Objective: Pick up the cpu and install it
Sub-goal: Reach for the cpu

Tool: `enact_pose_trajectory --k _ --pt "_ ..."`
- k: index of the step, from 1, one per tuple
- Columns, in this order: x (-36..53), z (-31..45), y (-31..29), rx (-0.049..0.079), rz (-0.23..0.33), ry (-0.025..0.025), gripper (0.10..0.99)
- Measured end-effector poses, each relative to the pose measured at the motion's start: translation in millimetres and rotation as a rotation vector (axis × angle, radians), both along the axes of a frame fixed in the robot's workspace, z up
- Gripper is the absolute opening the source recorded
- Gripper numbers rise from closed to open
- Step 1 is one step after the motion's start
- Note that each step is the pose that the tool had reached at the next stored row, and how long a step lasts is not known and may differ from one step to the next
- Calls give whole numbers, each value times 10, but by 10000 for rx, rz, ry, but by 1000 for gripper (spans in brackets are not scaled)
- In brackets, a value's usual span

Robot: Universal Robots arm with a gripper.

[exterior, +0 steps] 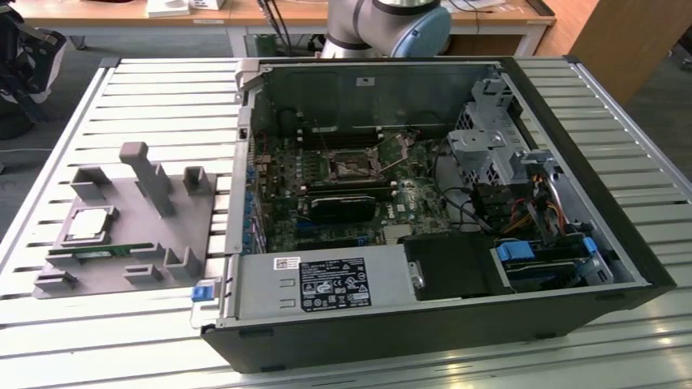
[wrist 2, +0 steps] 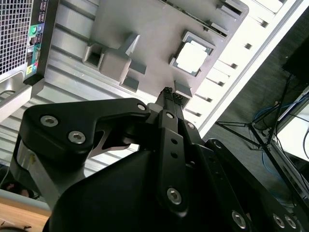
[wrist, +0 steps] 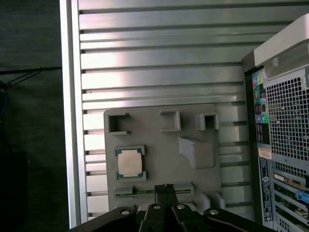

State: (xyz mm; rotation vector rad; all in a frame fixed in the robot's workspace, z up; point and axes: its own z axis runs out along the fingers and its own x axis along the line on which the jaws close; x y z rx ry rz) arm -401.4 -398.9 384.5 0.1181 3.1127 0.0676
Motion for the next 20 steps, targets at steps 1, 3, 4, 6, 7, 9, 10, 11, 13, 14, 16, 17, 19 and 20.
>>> enact_pose_trajectory --k 1,3,4,6,7,9,10,11,13,14,16,17,19,20 --pt "-11 -1 0 0 0 0 106" --pt "-33 -1 0 0 0 0 106" --pt "-45 -1 0 0 0 0 106" --pt "-70 -3 0 0 0 -1 106" --pt "-84 -3 0 0 1 0 106" --pt "-113 -5 0 1 0 -1 106" --pt "-127 -5 0 0 1 0 106" --pt "-141 -5 0 0 0 0 106" --pt "-167 -7 0 0 1 0 106" --pt "-180 -7 0 0 0 0 106" --pt "-207 -9 0 0 1 -1 106" --pt "-219 -10 0 -1 1 1 106" --pt "-241 -12 0 -1 0 0 106" --pt "-252 -13 0 0 1 0 106"
